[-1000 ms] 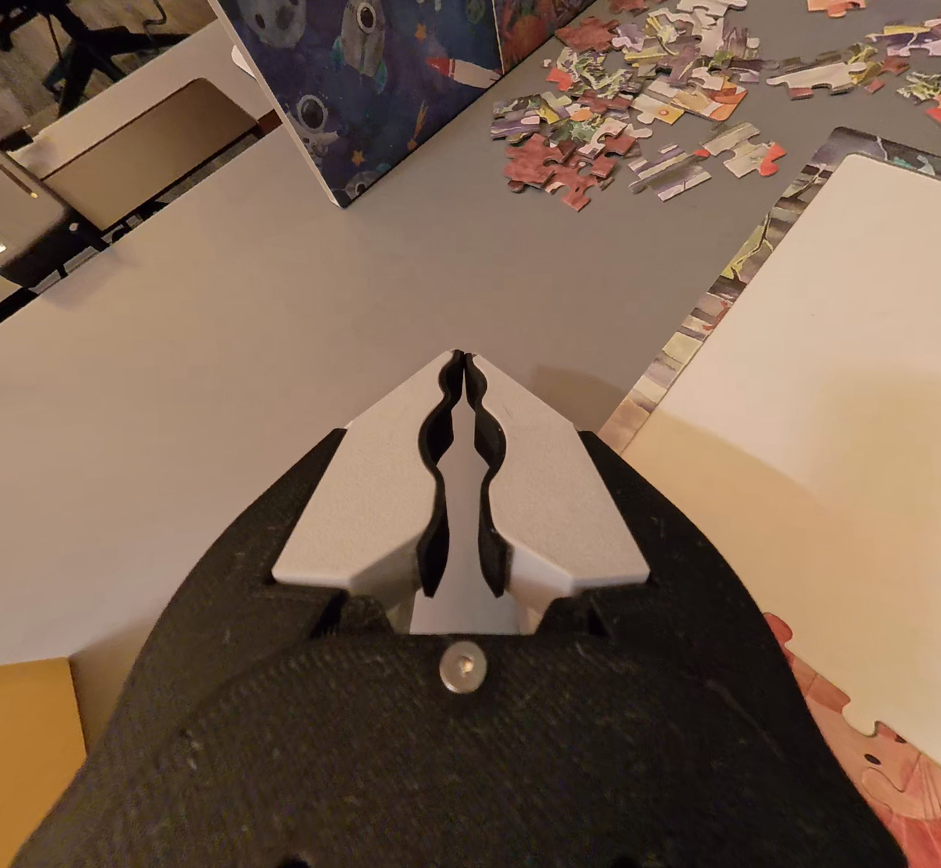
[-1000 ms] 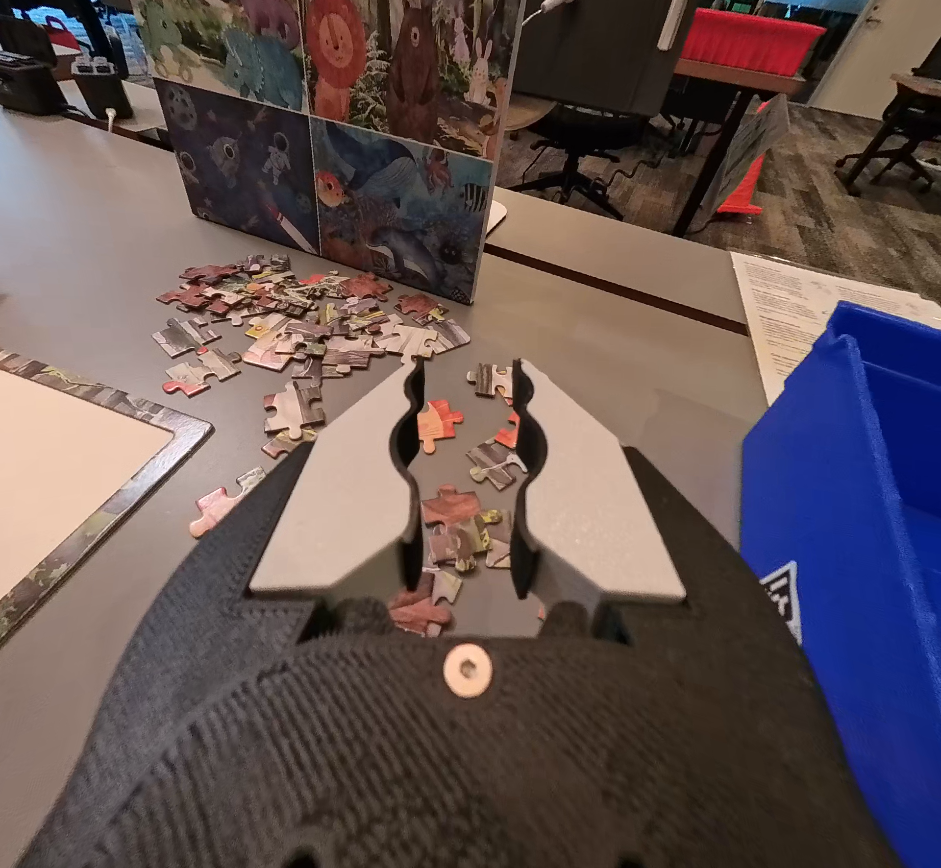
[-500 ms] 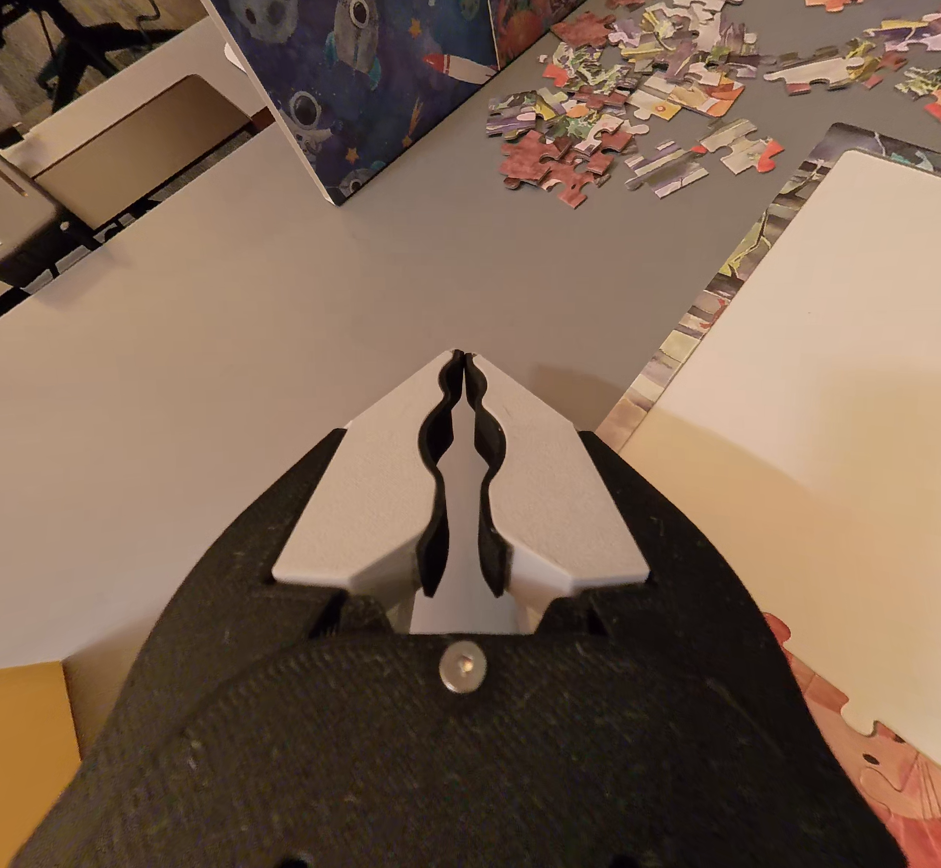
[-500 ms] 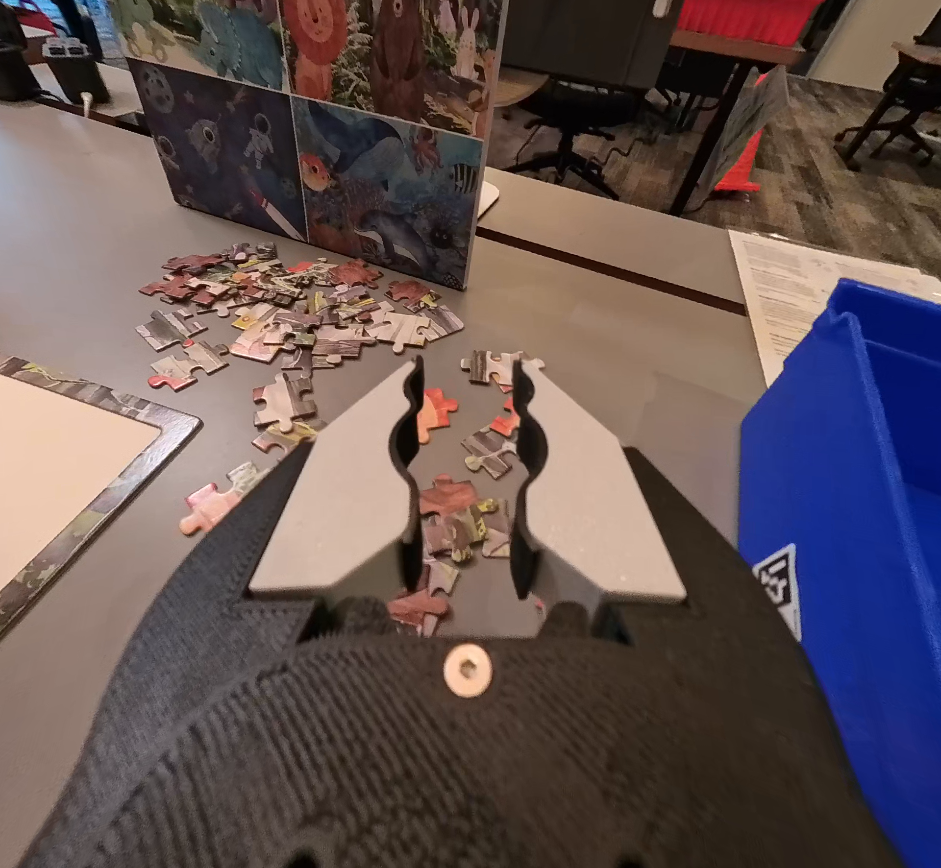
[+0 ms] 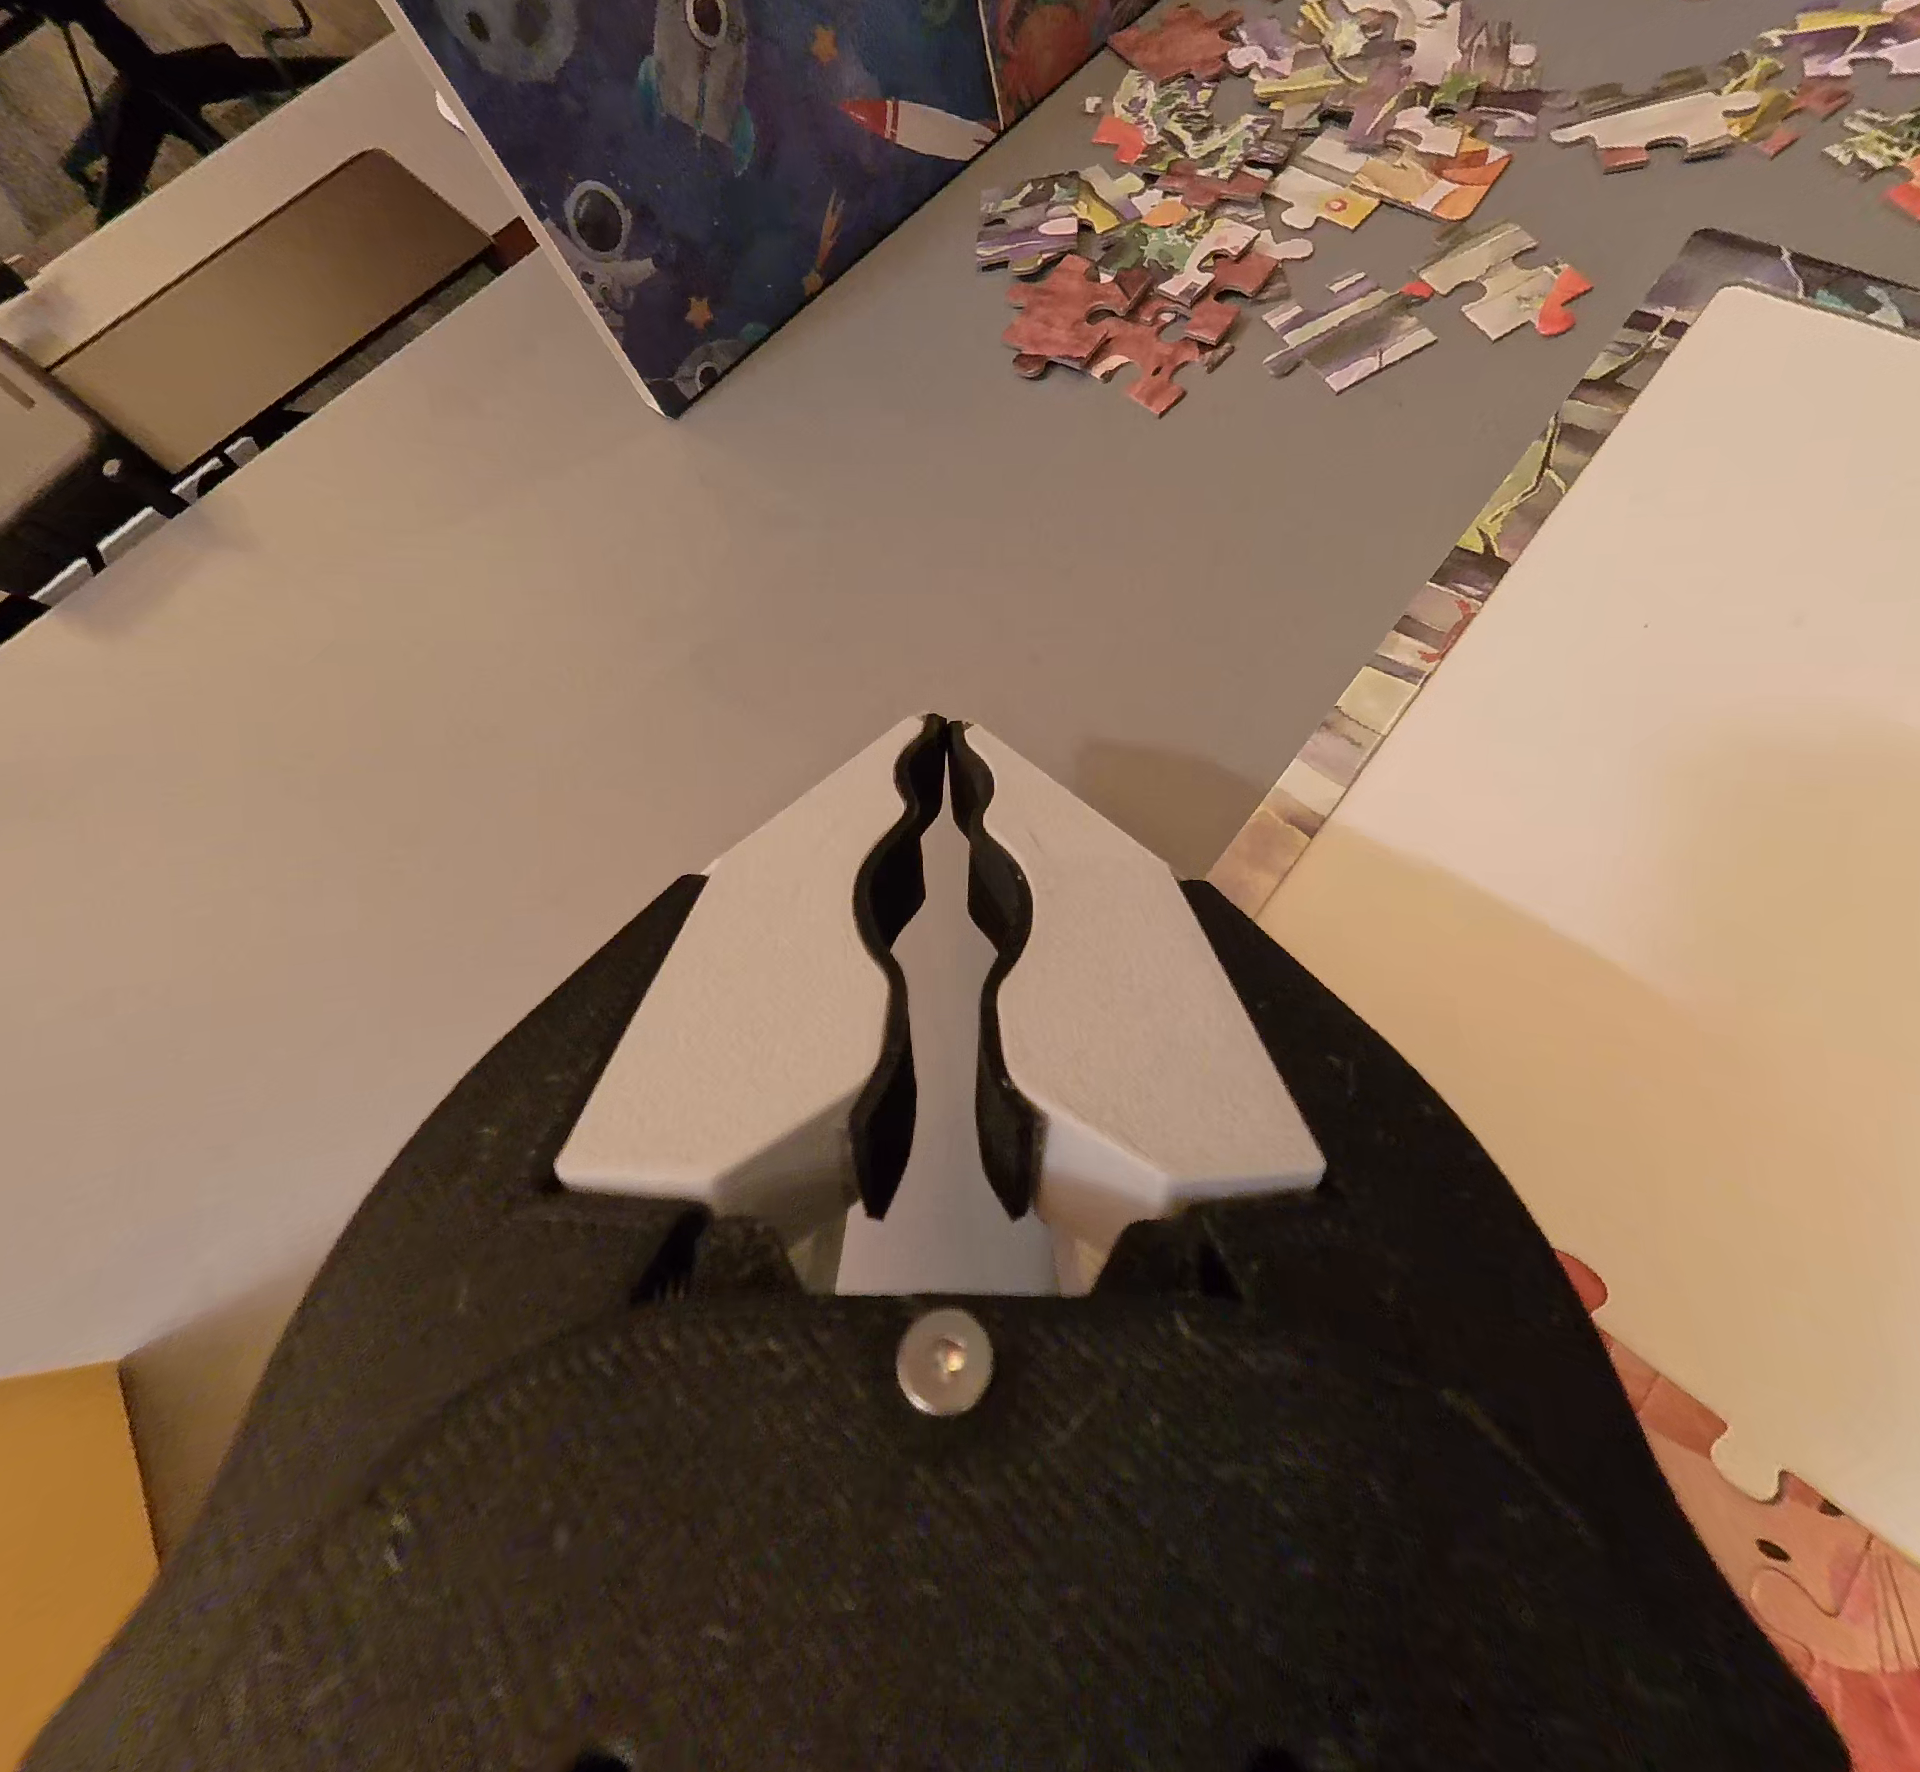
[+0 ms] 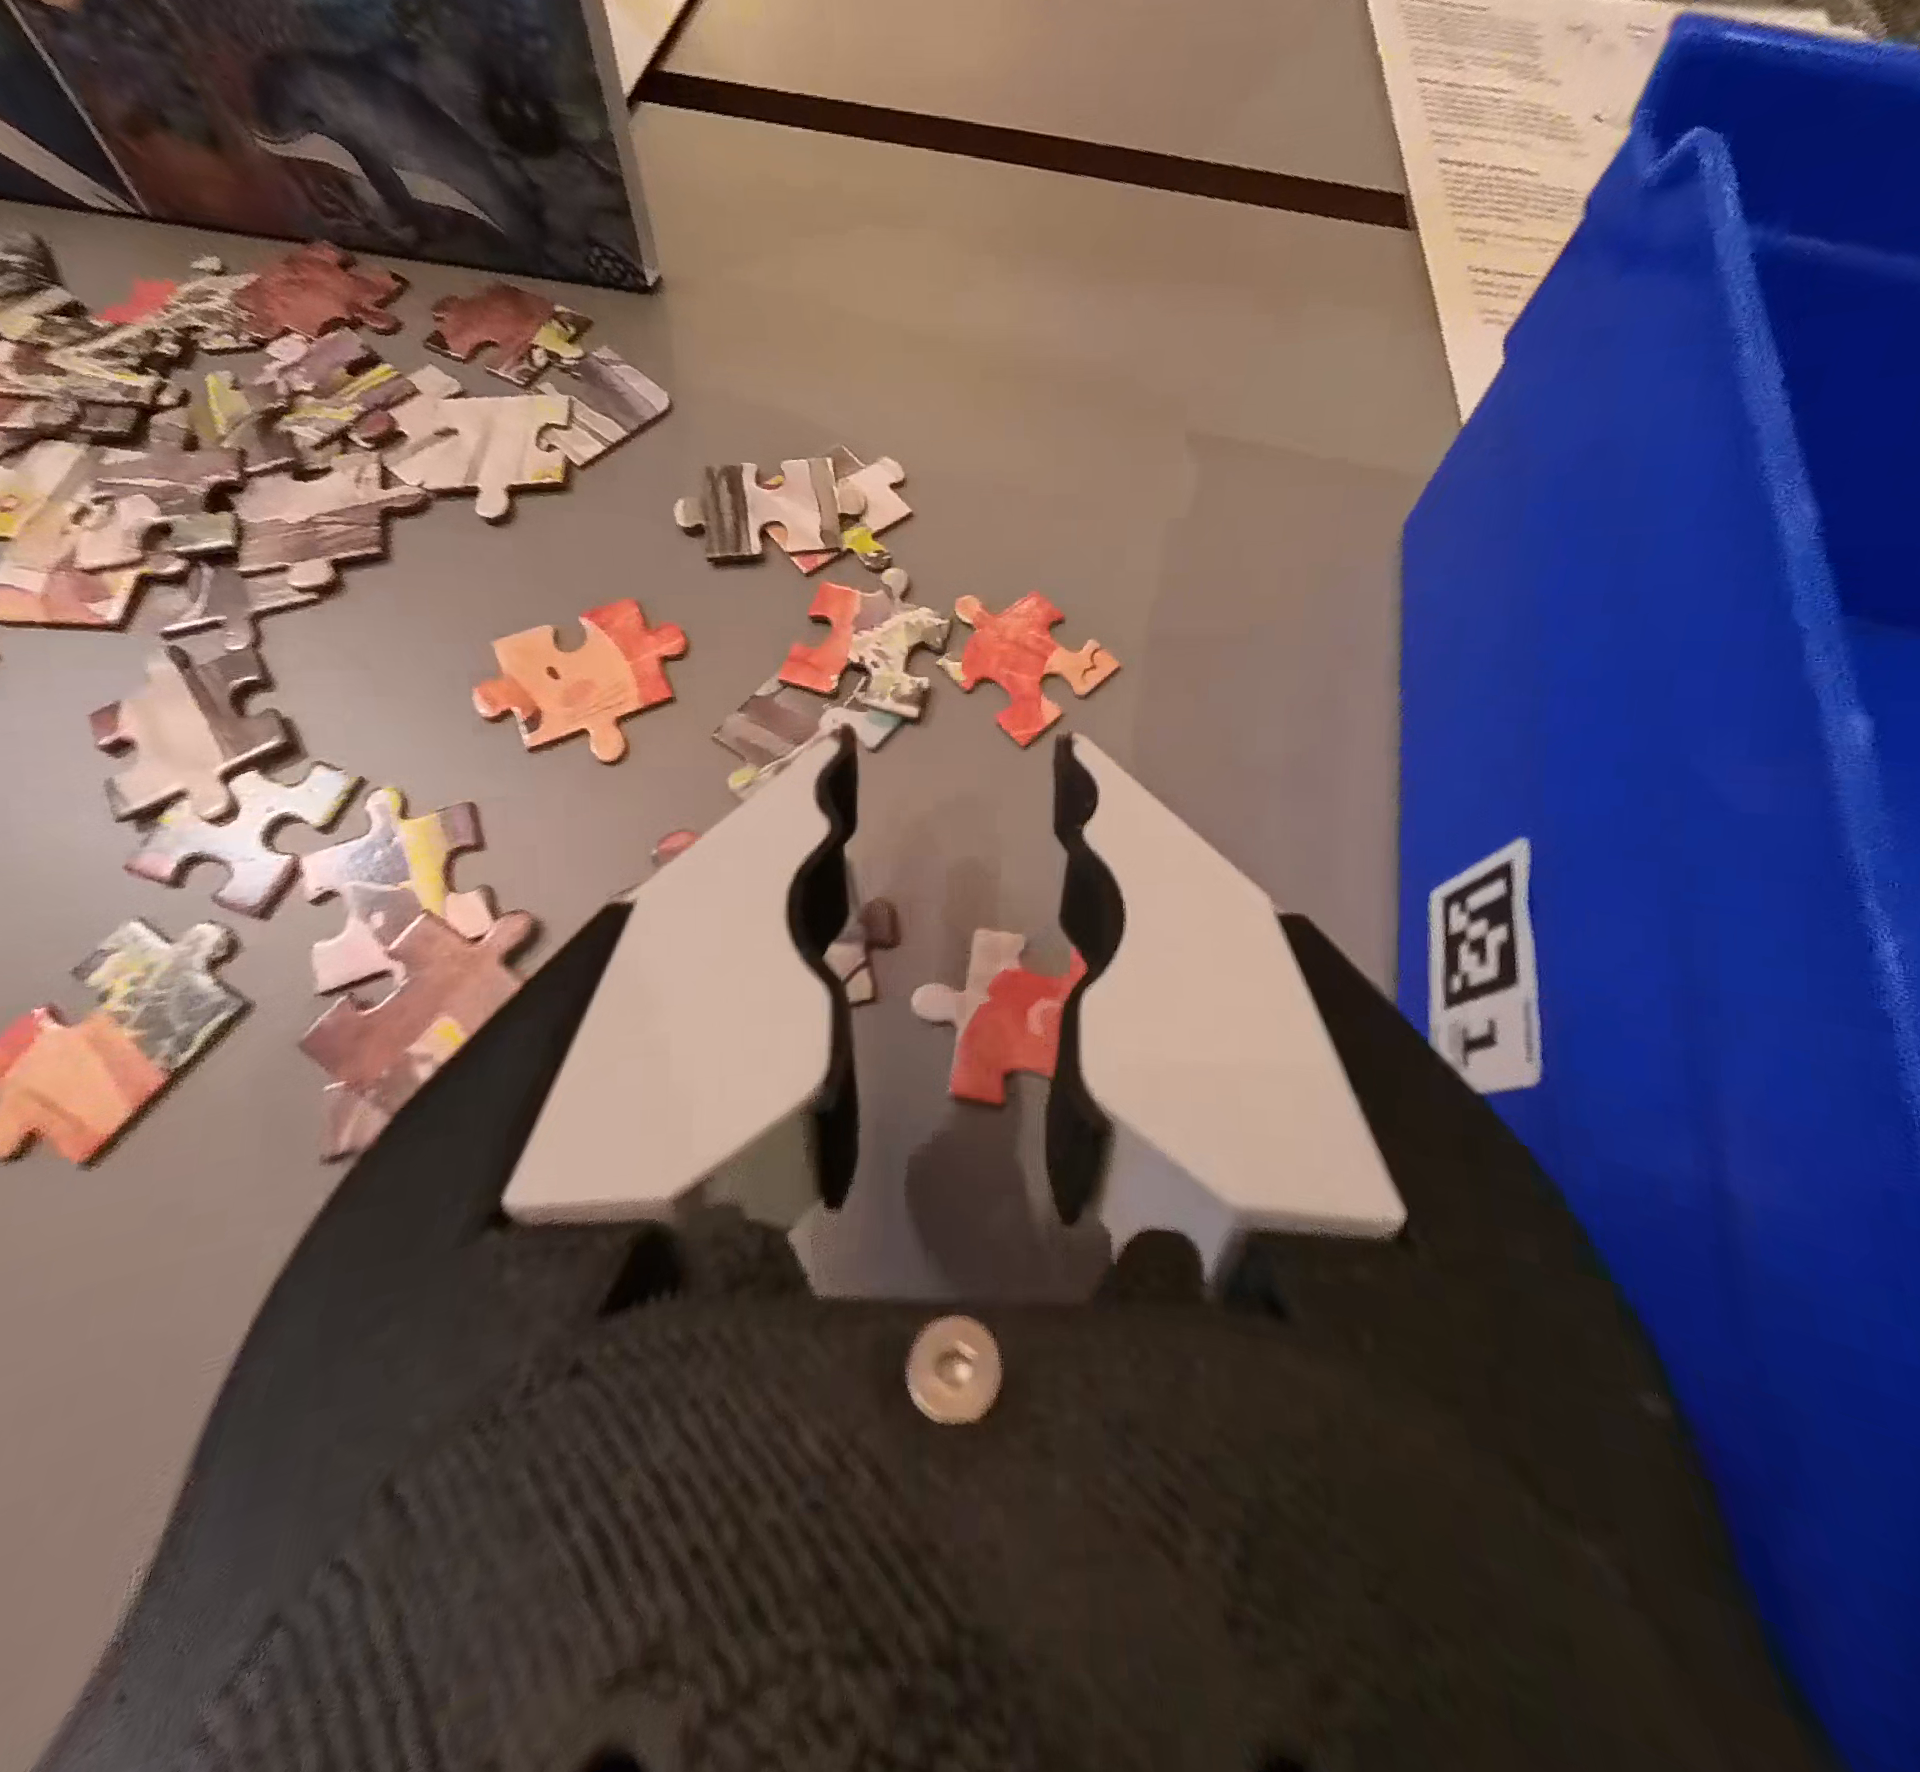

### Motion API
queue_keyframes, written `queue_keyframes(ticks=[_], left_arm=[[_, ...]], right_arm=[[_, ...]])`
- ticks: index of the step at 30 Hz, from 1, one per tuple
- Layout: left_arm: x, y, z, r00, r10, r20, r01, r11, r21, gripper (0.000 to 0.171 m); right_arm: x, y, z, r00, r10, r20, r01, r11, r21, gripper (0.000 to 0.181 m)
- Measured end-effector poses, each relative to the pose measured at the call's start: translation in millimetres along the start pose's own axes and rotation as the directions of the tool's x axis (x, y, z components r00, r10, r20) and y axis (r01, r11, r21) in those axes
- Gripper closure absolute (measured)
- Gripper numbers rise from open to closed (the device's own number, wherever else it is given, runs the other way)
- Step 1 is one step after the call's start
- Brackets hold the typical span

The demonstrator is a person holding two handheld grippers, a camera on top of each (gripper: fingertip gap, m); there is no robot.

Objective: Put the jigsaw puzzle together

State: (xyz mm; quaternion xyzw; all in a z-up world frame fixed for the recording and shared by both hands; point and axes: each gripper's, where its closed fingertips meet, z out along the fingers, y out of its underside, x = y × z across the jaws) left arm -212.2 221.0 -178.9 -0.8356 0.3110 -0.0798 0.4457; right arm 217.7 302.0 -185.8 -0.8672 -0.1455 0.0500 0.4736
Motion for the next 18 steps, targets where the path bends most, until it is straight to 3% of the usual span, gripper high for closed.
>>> queue_keyframes(ticks=[18], left_arm=[[1.2,-2.9,0.6,1.0,0.012,0.009,-0.012,1.0,0.016,0.171]], right_arm=[[18.4,5.7,39.3,0.998,0.054,0.031,-0.049,0.991,-0.127,0.155]])
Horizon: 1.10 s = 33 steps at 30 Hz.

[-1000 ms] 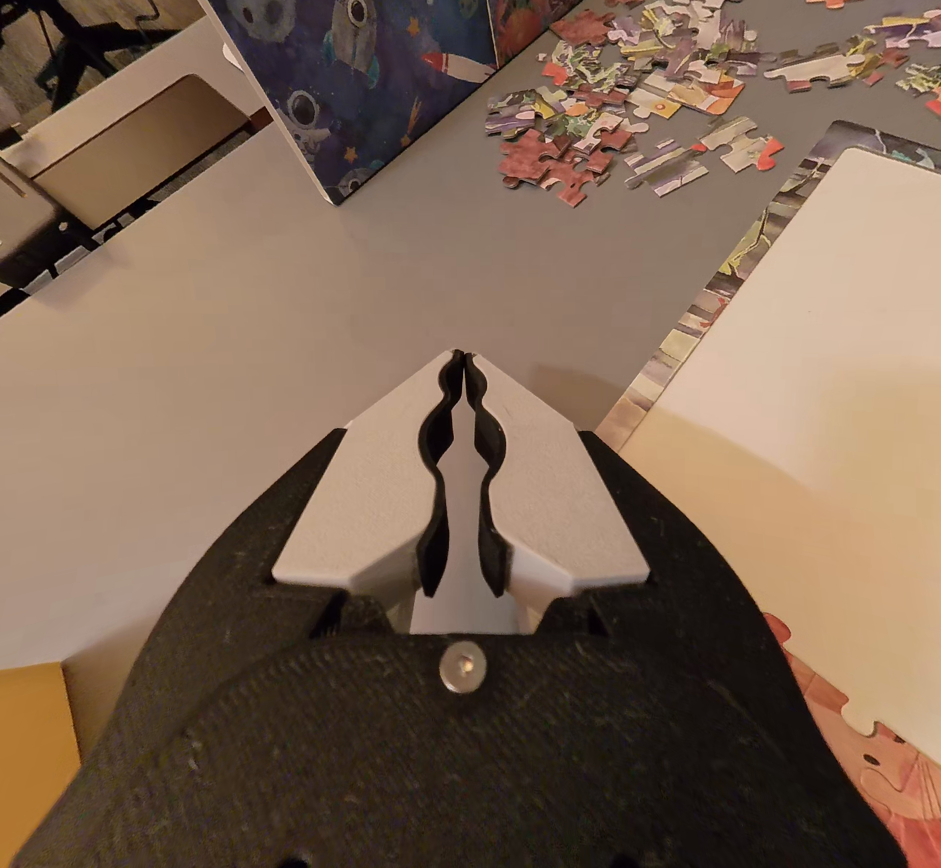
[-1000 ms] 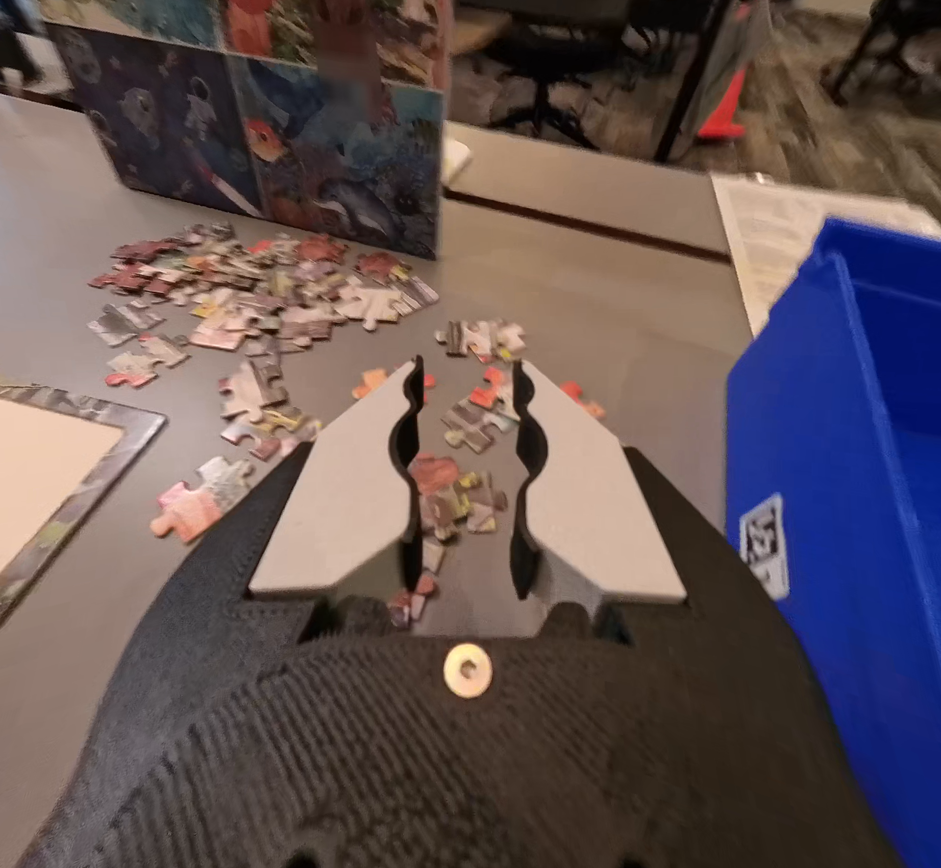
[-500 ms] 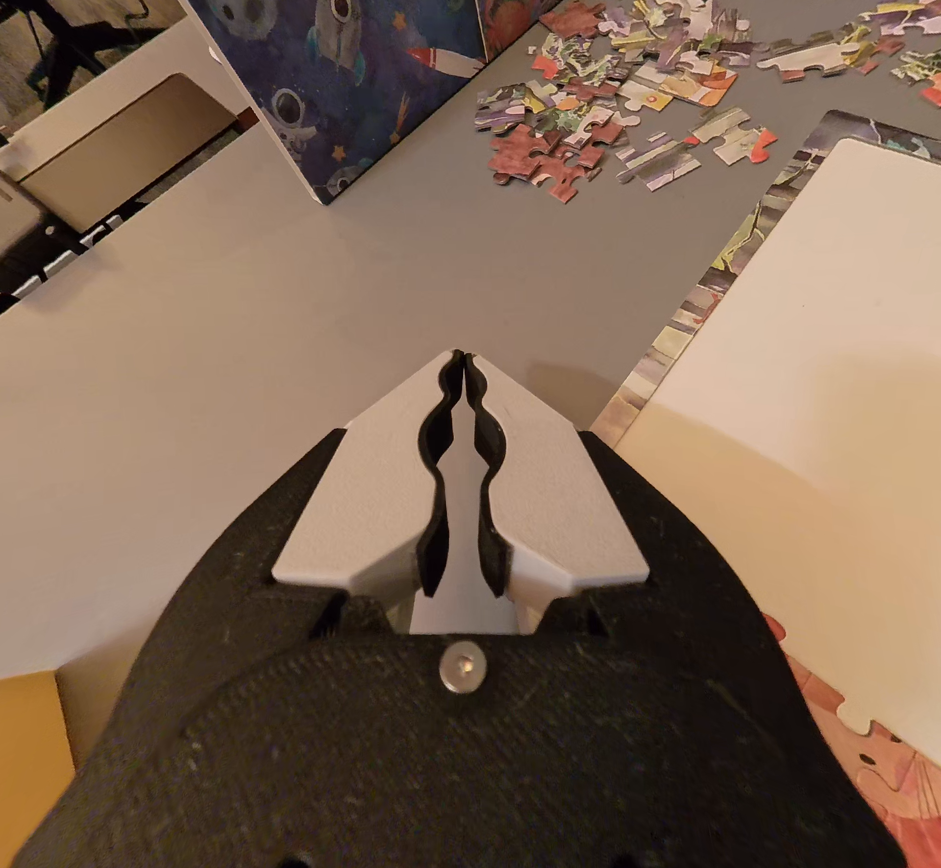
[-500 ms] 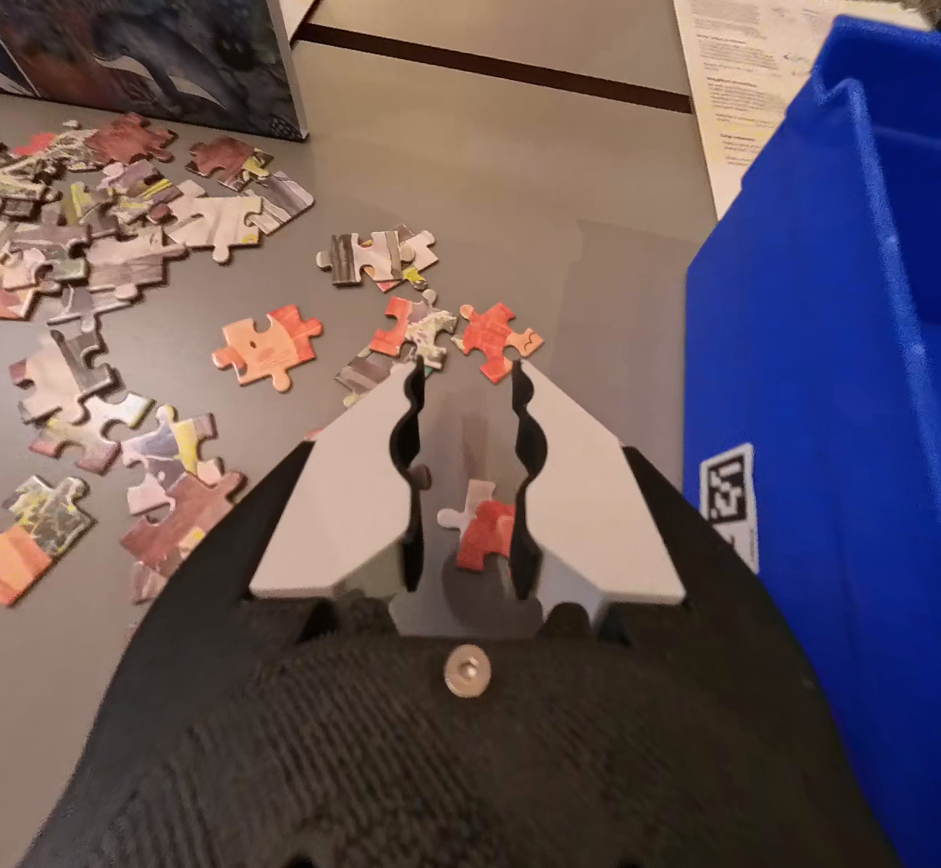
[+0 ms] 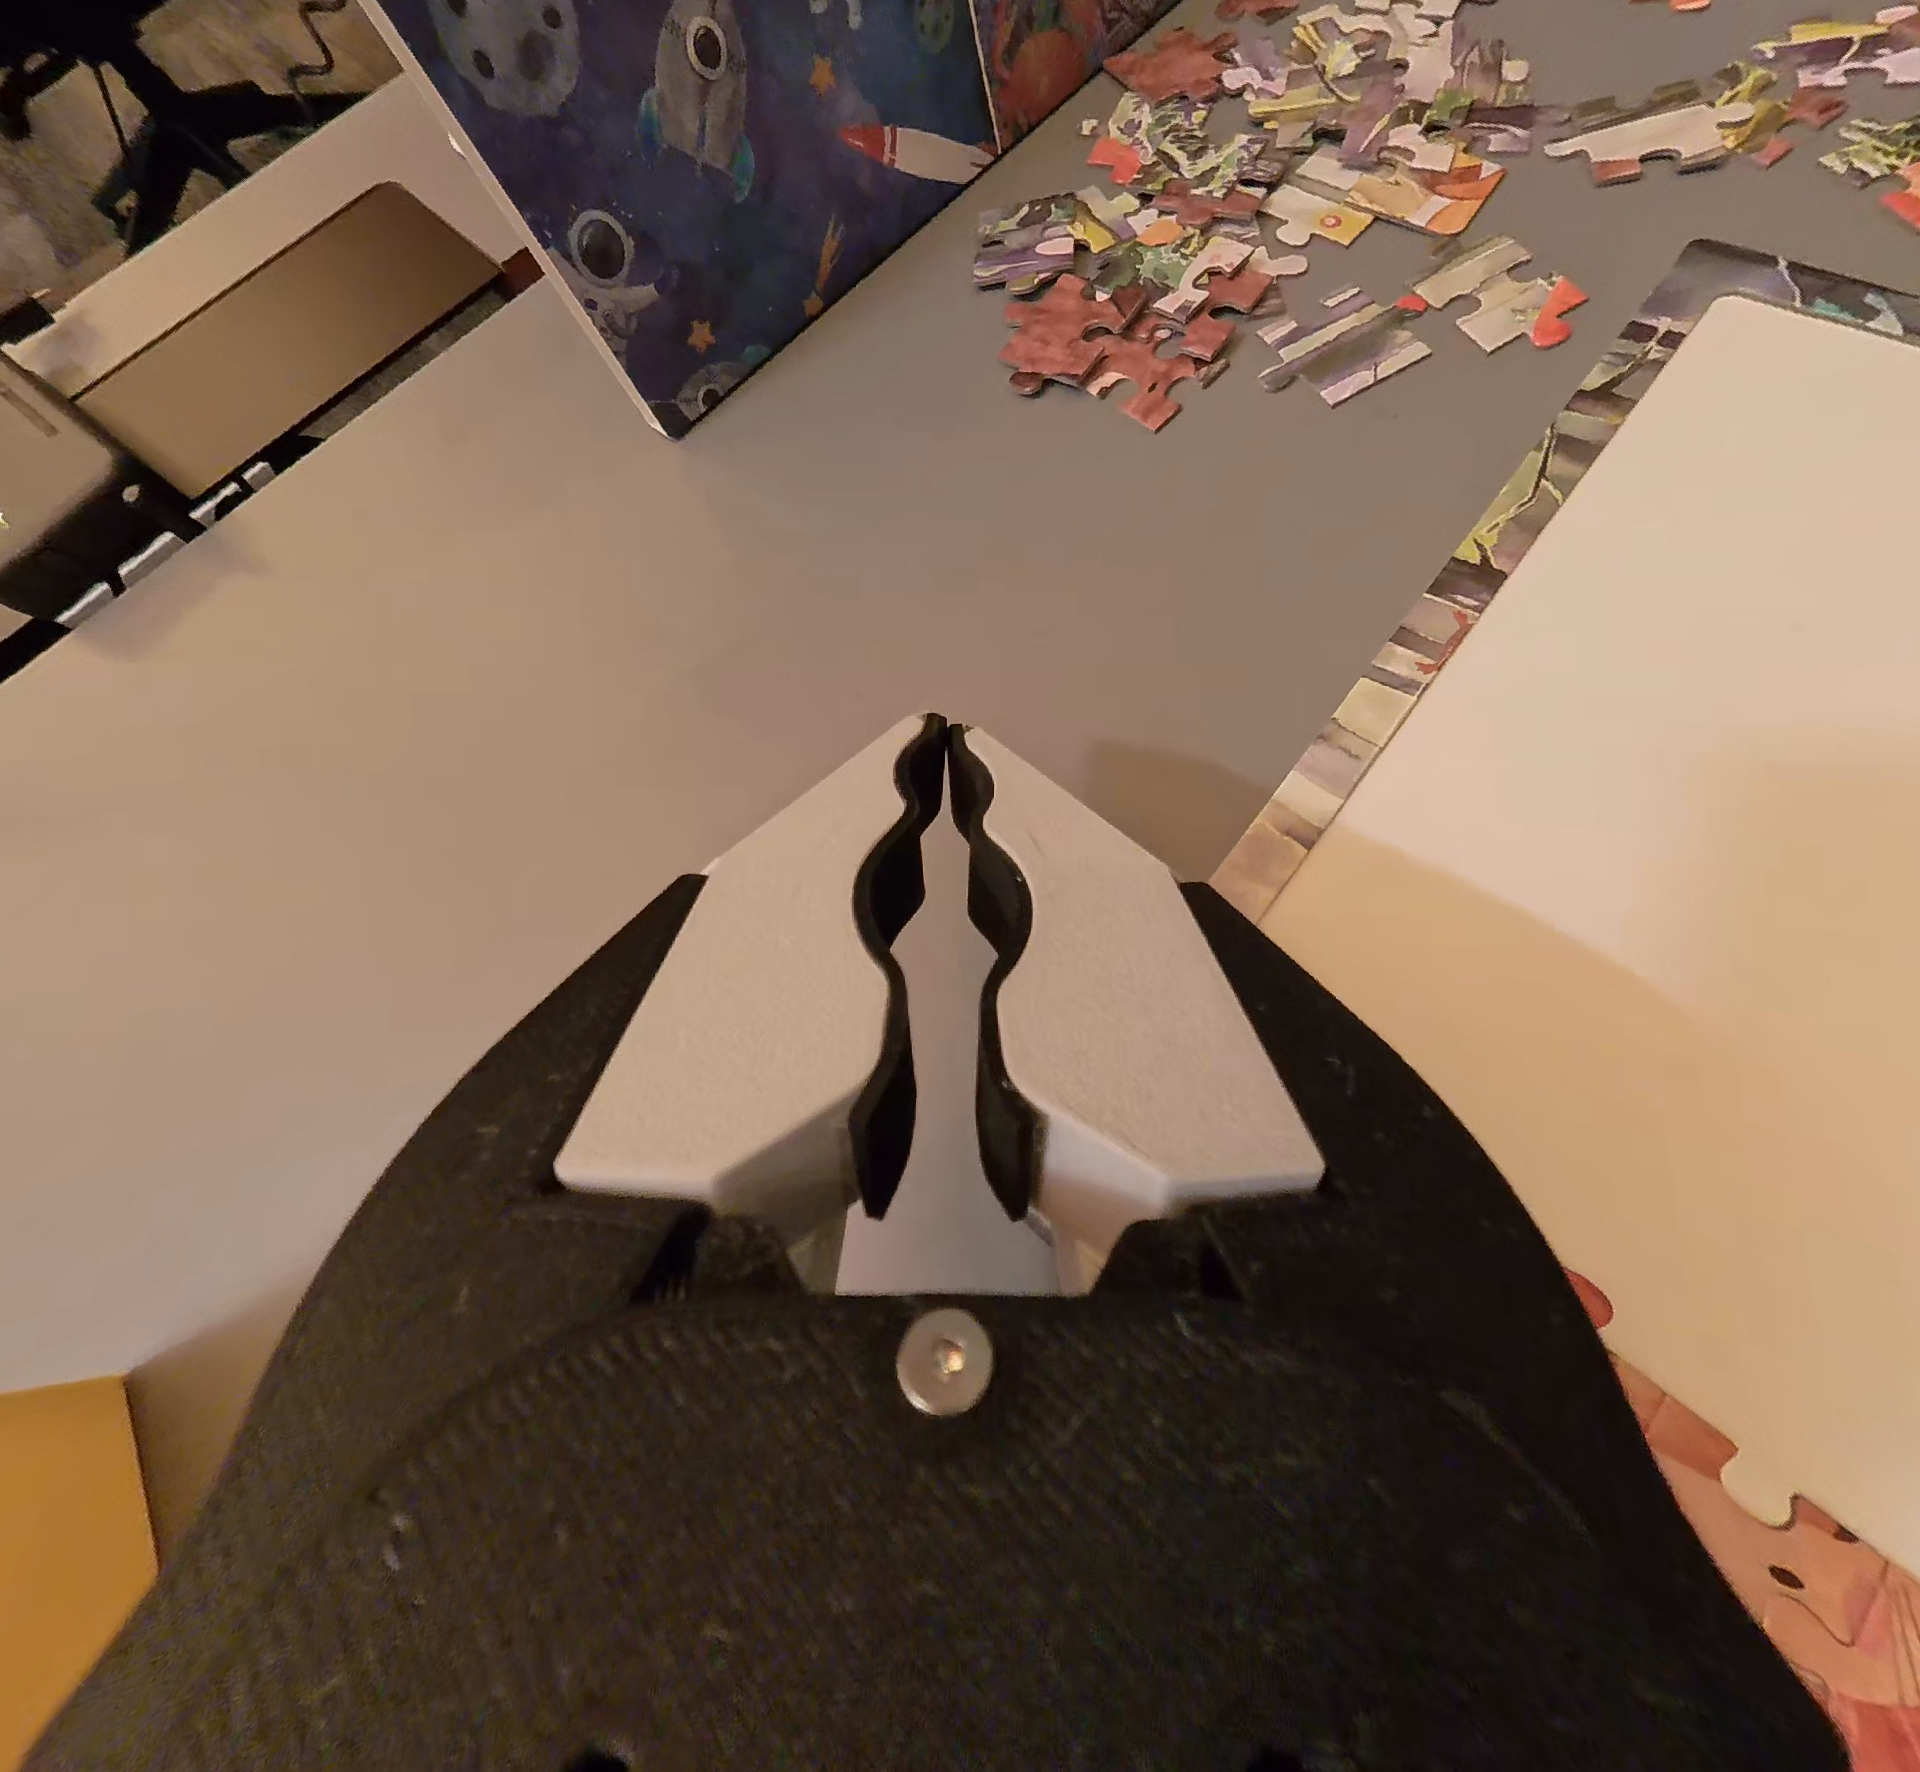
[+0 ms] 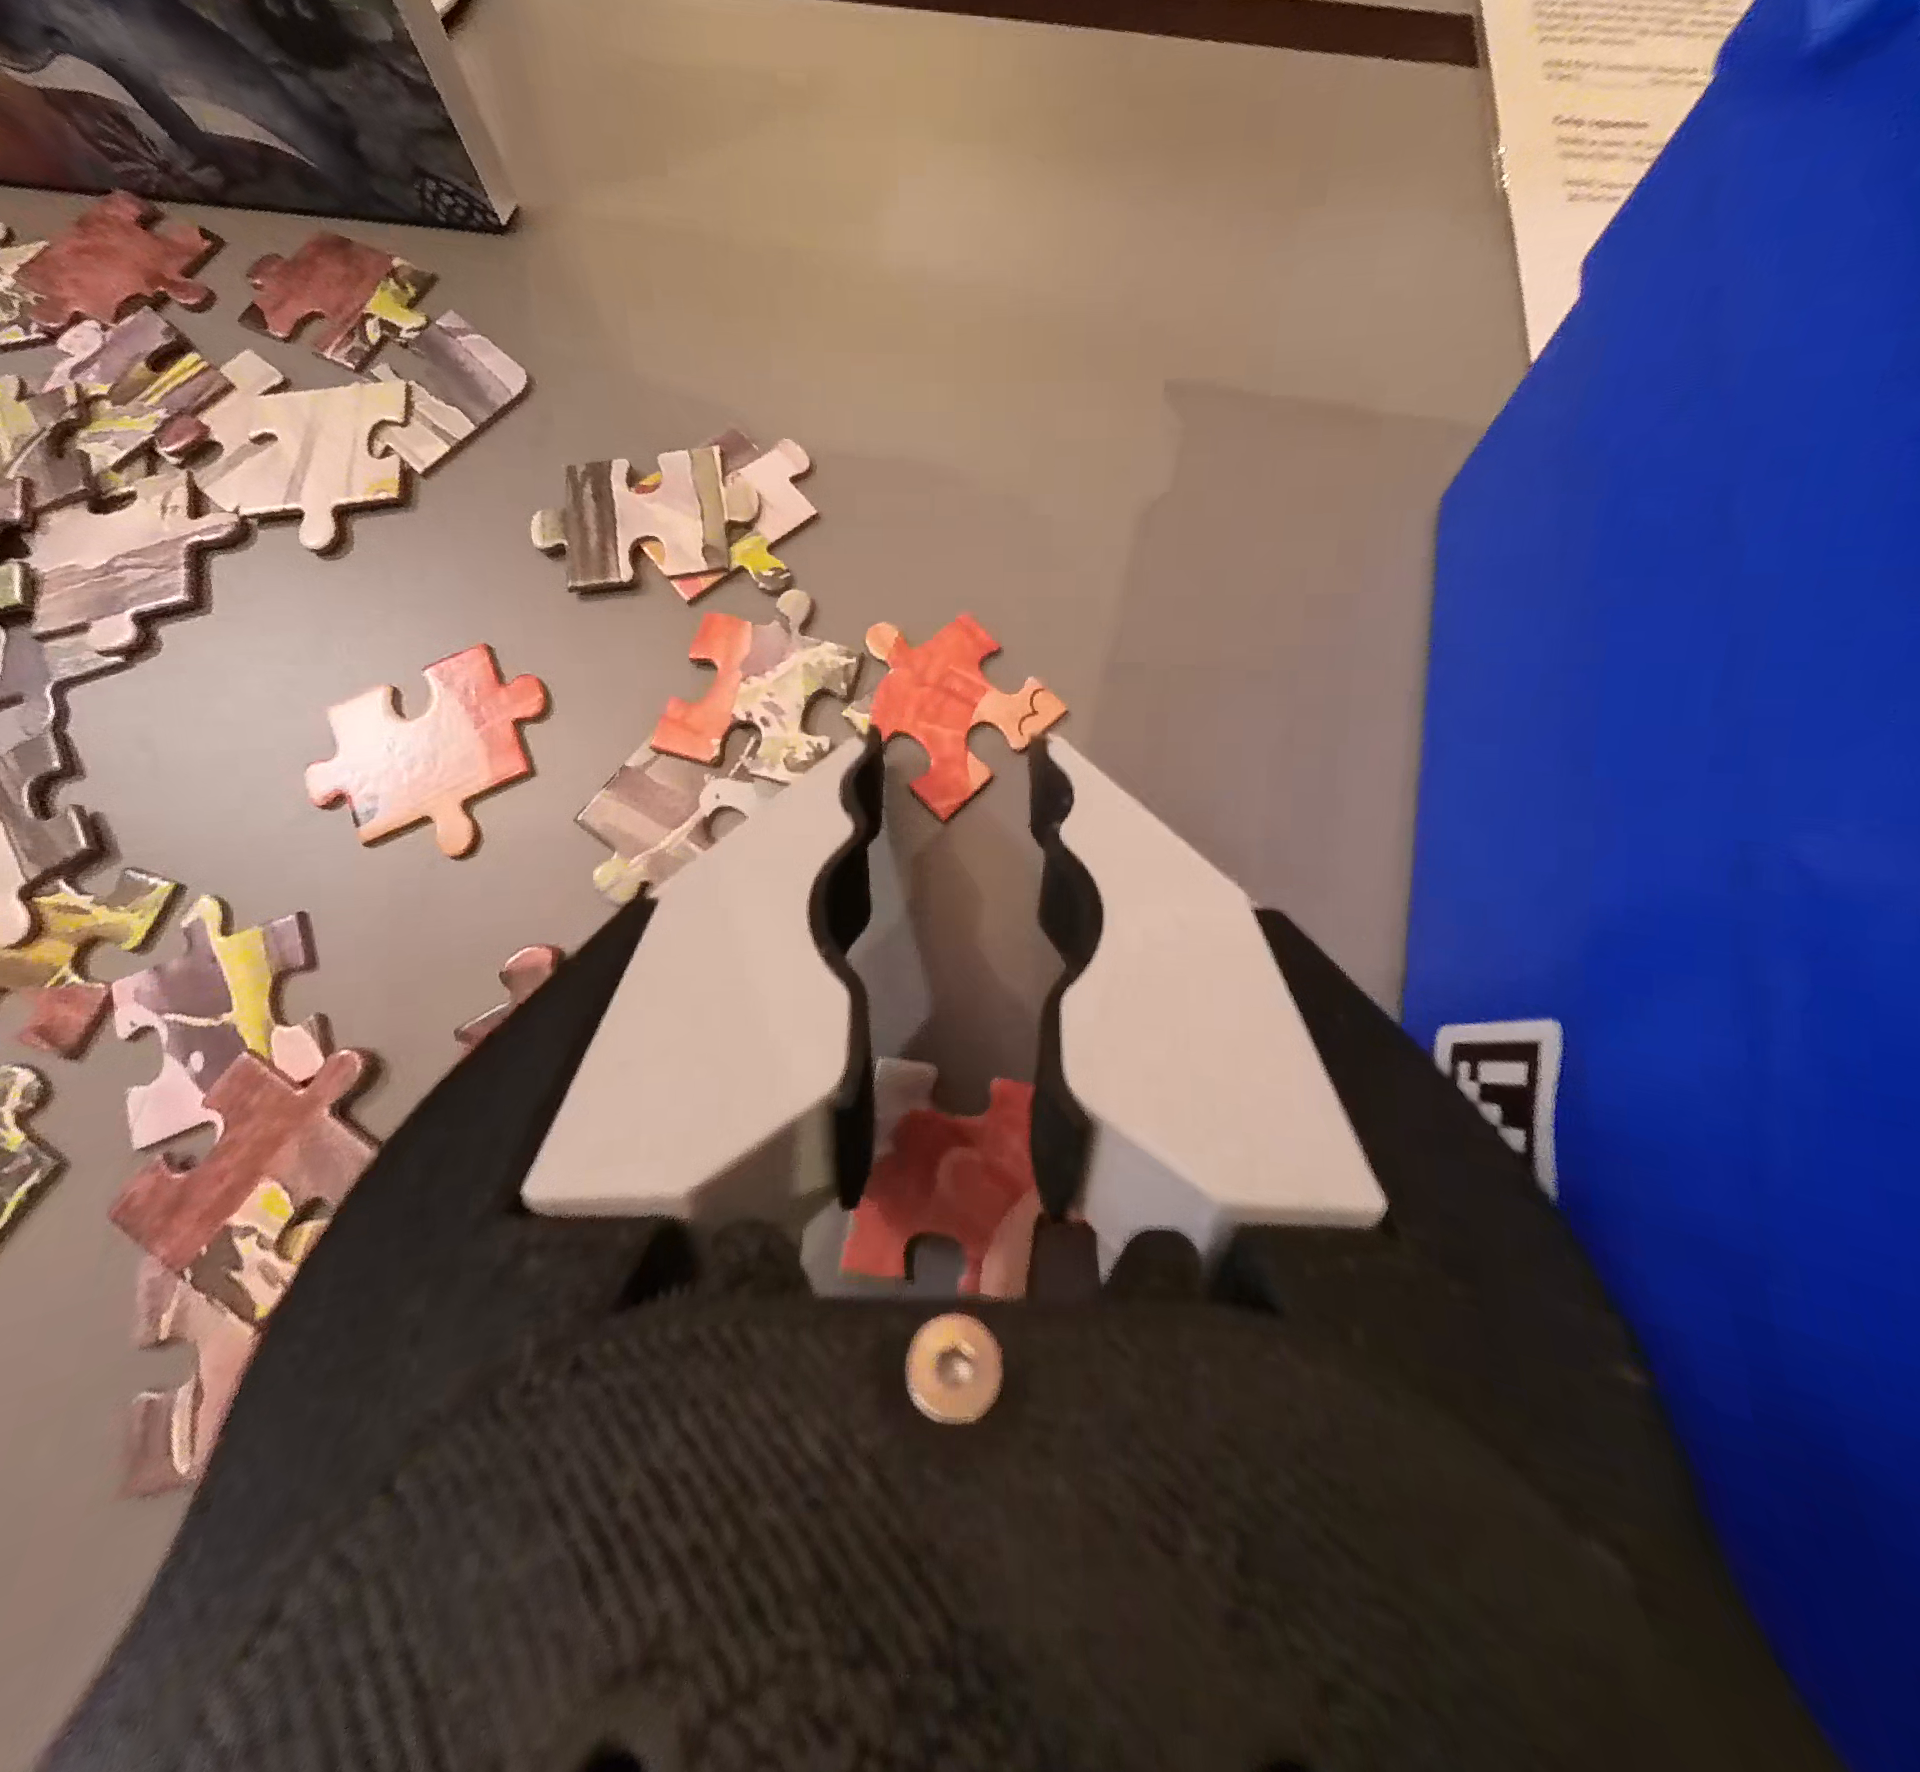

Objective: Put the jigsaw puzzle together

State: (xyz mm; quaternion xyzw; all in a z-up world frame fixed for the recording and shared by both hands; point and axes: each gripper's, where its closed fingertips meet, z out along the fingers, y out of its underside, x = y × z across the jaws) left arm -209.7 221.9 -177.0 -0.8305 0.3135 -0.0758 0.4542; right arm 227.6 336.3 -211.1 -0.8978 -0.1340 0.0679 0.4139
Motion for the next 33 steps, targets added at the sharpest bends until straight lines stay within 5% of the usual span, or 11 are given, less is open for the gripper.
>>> queue_keyframes(ticks=[11,19,26,33], left_arm=[[2.3,-1.7,-0.8,1.0,0.012,-0.001,-0.012,1.0,0.002,0.171],[1.4,-3.3,-2.8,1.0,0.013,0.004,-0.013,1.0,0.009,0.171],[1.9,-2.1,-1.8,1.0,0.021,0.006,-0.021,1.0,0.002,0.171],[1.4,-2.4,-2.2,1.0,0.017,0.004,-0.017,1.0,0.004,0.171]], right_arm=[[-2.7,4.1,-2.0,0.999,-0.014,0.031,0.015,1.0,-0.011,0.181],[-4.3,-14.5,-20.5,0.993,-0.103,-0.056,0.107,0.991,0.082,0.181],[6.9,5.2,-3.1,0.997,-0.031,-0.067,0.03,0.999,-0.011,0.151],[2.1,8.9,-5.2,0.999,0.036,-0.013,-0.036,0.999,-0.016,0.168]])
